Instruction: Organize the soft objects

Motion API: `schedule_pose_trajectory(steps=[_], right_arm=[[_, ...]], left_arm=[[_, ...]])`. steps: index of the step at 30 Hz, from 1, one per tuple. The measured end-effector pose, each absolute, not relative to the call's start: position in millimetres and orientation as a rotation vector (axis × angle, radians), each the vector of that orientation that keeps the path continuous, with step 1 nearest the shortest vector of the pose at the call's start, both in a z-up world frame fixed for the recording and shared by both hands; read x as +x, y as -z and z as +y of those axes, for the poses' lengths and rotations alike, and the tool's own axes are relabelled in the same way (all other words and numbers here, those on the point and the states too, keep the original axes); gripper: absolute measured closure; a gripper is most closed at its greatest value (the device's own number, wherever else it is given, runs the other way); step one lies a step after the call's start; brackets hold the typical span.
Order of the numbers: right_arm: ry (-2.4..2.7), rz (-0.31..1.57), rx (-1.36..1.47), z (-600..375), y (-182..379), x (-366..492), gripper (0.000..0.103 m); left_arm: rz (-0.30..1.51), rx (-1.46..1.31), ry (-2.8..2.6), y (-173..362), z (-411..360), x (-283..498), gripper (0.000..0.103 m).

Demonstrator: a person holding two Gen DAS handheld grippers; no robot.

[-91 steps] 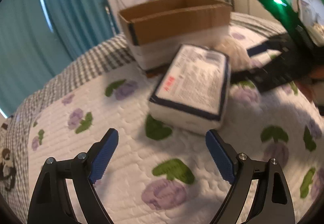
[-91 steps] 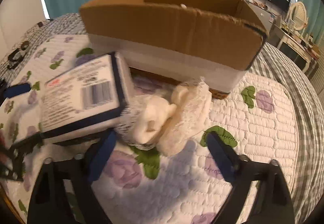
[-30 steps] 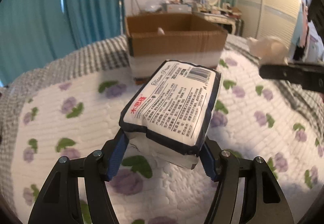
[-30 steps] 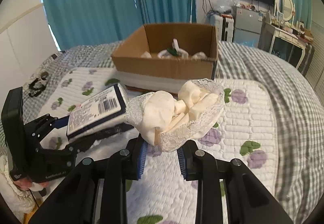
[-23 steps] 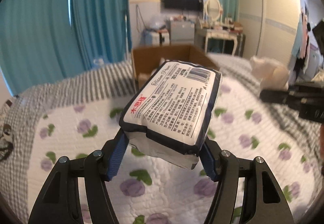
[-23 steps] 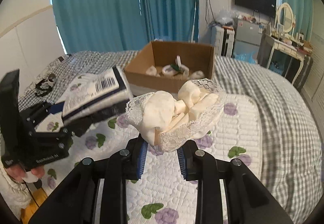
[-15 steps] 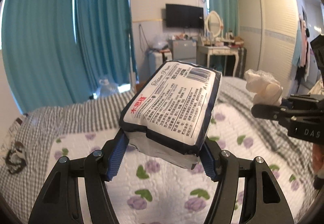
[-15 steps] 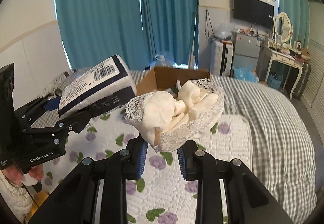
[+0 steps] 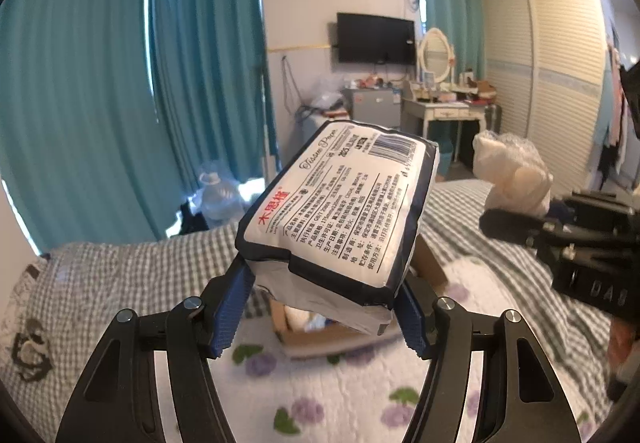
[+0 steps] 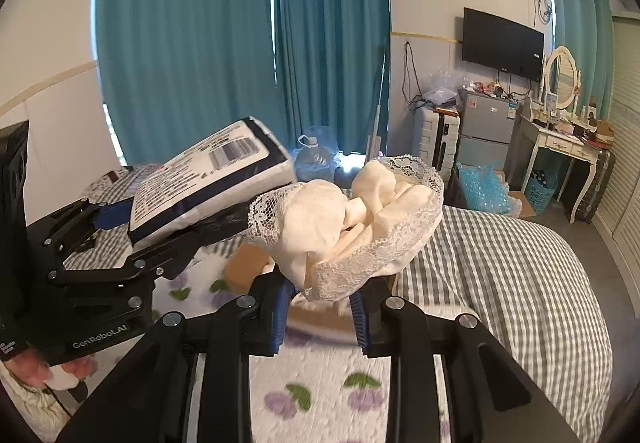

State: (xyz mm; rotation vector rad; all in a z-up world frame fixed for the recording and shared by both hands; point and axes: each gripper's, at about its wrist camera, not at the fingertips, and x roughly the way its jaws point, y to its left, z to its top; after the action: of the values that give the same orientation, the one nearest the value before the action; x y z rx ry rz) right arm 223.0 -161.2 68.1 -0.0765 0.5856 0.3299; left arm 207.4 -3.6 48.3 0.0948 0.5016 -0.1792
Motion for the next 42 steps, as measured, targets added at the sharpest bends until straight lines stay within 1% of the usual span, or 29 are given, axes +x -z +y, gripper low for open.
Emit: schedule_pose_trajectory(steps=[7,12,13,14,15,16,17,18,19,20,21,23,27,33,35,39,42], right_arm=[[-0.329,0.676,-0.052,-153,-14,304,0.077],[-0.333,0.725,-0.061,-153,25,343,0.077],[-0.334,0.731,-0.055,-154,30,349,0.077],[-0.338,0.736,-0.043,-156,35,354,0.077],[-0.335,0.74,-0.027,-158,39,359,0.077],[-0.327,0.741,-0.012,-160,42,363,0.074],[-0.322,0.74,0.011,-163,44,367,0.07],[-0.31,0.739,0.044,-169,46,370,0.057],[-0.304,0.741,0.075,-175,47,373,0.041],[-0.304,0.743,0.112,-182,48,375,0.032],[-0.306,0.74,0.14,-188,48,376,0.025],[-0.312,0.732,0.167,-195,45,376,0.025],[-0.298,0.713,0.126,-192,30,367,0.025],[-0.285,0.684,0.118,-197,-8,338,0.023],[-0.28,0.678,0.124,-202,-22,327,0.023],[-0.253,0.632,0.1,-215,-68,292,0.023],[-0.242,0.577,0.082,-222,-111,258,0.023]], left_arm=[[0.6,0.099,0.152,4,-8,294,0.039],[0.642,0.135,0.148,36,-14,325,0.038],[0.642,0.14,0.142,37,-17,328,0.038],[0.646,0.143,0.143,39,-18,331,0.034],[0.648,0.142,0.149,40,-19,336,0.032],[0.649,0.133,0.168,42,-20,338,0.028],[0.651,0.124,0.179,43,-21,339,0.028],[0.652,0.122,0.173,44,-21,341,0.028],[0.665,0.127,0.17,45,-21,343,0.027],[0.673,0.129,0.172,46,-21,343,0.024],[0.679,0.131,0.175,46,-22,342,0.024],[0.673,0.16,0.175,45,-26,338,0.024],[0.679,0.257,0.145,39,-42,326,0.024],[0.645,0.27,0.149,5,-46,301,0.024],[0.652,0.229,0.157,-11,-43,295,0.024],[0.629,0.142,0.161,-58,-35,269,0.024],[0.565,0.12,0.127,-101,-37,245,0.024]])
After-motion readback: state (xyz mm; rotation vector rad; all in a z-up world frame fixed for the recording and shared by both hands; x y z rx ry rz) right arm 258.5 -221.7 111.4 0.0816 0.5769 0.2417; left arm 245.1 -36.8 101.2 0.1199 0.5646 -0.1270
